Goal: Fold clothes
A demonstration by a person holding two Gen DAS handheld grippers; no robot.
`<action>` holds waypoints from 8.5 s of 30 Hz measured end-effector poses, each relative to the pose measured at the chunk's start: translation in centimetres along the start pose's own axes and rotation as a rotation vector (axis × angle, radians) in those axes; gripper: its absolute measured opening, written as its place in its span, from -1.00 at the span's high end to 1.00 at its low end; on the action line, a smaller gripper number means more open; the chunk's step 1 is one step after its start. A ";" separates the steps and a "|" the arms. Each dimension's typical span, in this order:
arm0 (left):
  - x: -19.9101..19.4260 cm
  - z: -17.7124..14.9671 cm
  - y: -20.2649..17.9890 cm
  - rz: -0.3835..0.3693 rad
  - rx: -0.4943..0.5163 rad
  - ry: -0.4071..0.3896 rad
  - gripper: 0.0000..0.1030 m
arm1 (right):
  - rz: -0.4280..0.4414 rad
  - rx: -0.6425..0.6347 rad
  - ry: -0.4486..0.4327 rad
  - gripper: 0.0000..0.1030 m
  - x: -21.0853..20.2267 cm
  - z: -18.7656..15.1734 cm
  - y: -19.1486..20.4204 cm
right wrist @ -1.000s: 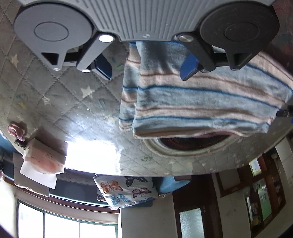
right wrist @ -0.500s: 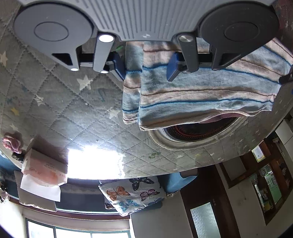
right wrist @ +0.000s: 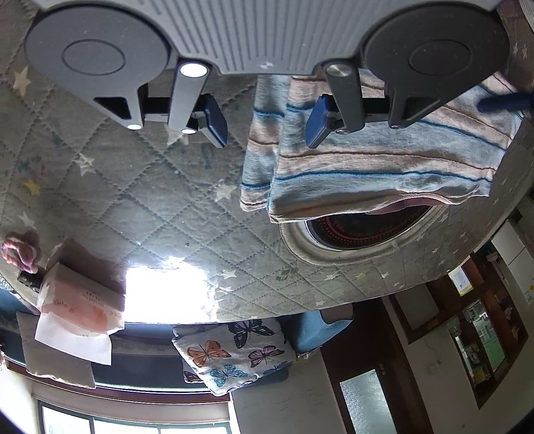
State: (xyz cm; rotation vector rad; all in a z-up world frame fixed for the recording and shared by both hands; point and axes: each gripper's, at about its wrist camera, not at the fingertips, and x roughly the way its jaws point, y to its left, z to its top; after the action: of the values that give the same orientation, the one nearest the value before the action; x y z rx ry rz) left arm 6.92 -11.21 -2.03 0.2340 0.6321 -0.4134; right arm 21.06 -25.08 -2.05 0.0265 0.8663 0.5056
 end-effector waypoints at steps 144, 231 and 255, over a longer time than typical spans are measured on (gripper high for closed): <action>-14.1 -14.8 22.8 0.421 -0.496 0.049 0.29 | 0.255 -0.622 0.101 0.00 0.7 -7.8 25.0; -4.1 -7.4 32.0 0.431 -0.513 0.100 -0.35 | 0.172 -0.469 0.001 -0.61 14.6 5.2 26.6; -4.1 -8.0 33.1 0.473 -0.554 0.100 -0.57 | 0.064 -0.474 -0.022 -0.75 15.1 5.9 26.5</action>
State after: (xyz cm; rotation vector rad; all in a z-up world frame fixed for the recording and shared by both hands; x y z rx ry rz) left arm 14.33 22.24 -2.93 -0.1288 0.7405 0.2346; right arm 22.54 5.91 -3.14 -0.3743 0.7089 0.7592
